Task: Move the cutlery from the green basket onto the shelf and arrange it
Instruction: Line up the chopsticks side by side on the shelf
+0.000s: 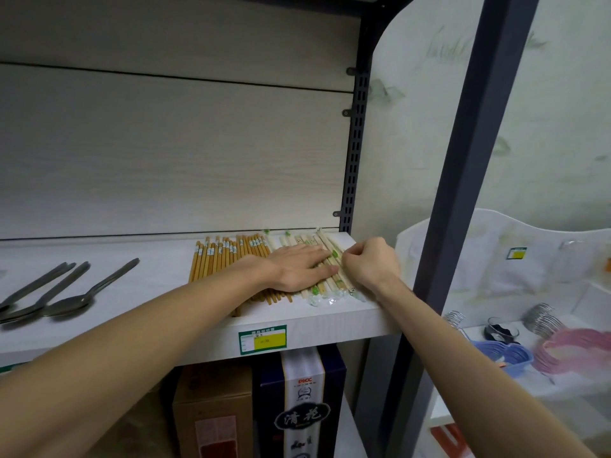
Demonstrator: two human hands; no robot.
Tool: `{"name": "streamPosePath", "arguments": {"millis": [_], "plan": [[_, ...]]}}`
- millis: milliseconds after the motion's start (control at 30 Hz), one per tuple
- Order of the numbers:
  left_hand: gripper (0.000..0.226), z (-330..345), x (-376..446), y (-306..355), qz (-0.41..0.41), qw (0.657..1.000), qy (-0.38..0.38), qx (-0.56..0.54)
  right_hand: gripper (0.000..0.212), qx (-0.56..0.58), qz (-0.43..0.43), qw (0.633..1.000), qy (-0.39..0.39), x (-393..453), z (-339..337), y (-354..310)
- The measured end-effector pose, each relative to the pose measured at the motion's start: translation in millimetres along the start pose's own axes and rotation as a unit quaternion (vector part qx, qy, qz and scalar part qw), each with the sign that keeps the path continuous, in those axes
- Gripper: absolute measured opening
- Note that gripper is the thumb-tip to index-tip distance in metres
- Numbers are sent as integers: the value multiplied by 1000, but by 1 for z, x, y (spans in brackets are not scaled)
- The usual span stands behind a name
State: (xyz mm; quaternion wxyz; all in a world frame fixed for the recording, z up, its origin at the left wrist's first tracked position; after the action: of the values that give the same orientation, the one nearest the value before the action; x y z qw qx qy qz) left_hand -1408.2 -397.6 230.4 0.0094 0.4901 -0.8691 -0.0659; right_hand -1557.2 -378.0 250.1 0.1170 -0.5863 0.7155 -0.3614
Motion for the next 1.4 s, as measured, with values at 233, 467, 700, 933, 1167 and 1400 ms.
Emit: {"name": "streamPosePath", "arguments": {"millis": [233, 467, 700, 933, 1167, 1400], "plan": [[74, 0, -4, -4, 1, 1000, 3, 7, 23, -24, -22, 999, -26, 1, 5, -2], [74, 4, -8, -3, -5, 1000, -18, -1, 41, -109, -101, 987, -65, -5, 14, -15], [75, 1, -9, -5, -1, 1000, -12, 0, 42, -204, -141, 965, -86, -15, 18, -24], [75, 1, -9, -7, 10, 1000, -4, 0, 50, -206, -144, 962, -102, -21, 18, -25], [71, 5, -7, -9, 23, 1000, -8, 9, 44, -234, -156, 955, -97, -27, 15, -27], [70, 4, -6, -9, 29, 999, -6, 31, 37, -189, -135, 965, -123, -24, 21, -14]]}}
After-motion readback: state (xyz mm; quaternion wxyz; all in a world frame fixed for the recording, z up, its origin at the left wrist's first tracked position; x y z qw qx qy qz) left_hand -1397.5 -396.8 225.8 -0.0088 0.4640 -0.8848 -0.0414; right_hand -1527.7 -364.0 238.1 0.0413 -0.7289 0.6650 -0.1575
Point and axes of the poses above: each hand's wrist, its own x-axis towards the middle knuckle, its own z-axis out of the palm, y = z × x, the point moved 8 cm from there along x, towards the middle knuckle, and after that the axes turned 2 degrees about -x, right-handed, at the moved point
